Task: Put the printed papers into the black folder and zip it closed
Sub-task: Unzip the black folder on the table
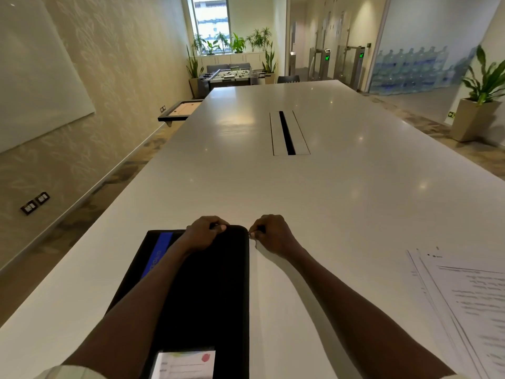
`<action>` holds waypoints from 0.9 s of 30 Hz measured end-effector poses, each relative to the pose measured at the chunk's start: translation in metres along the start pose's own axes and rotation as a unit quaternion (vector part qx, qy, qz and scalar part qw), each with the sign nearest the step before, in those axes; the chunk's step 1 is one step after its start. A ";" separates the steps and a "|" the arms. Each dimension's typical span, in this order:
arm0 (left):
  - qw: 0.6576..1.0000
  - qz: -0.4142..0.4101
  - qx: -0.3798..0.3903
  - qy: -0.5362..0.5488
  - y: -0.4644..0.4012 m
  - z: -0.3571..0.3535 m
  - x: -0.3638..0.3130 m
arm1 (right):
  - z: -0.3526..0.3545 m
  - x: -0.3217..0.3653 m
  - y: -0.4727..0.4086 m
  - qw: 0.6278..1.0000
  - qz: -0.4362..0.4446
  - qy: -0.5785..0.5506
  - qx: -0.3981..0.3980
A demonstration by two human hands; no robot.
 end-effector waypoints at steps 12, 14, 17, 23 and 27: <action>1.000 -0.007 -0.005 0.010 0.000 -0.002 -0.003 | 0.000 0.007 0.055 0.998 0.055 0.011 -0.005; 1.000 -0.008 -0.005 0.010 0.001 -0.003 -0.004 | -0.002 0.011 0.067 0.998 0.063 0.013 0.000; 1.000 -0.006 -0.012 0.008 0.002 -0.004 -0.003 | -0.006 0.016 0.083 0.998 0.069 0.010 0.005; 0.999 0.005 -0.049 -0.005 0.007 -0.006 -0.004 | -0.015 0.024 0.112 0.999 0.049 0.008 -0.017; 0.986 0.075 -0.134 -0.064 0.026 -0.010 -0.018 | -0.017 0.030 0.121 0.998 0.032 0.026 -0.044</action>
Point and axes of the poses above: each hand's wrist, its own y-axis away from the middle knuckle, its own z-axis out of the back of the hand, x = y × z, the point moved 5 cm from there along -y, towards the middle knuckle, and after that the axes turned 5 degrees about x, right-handed, at the moved point
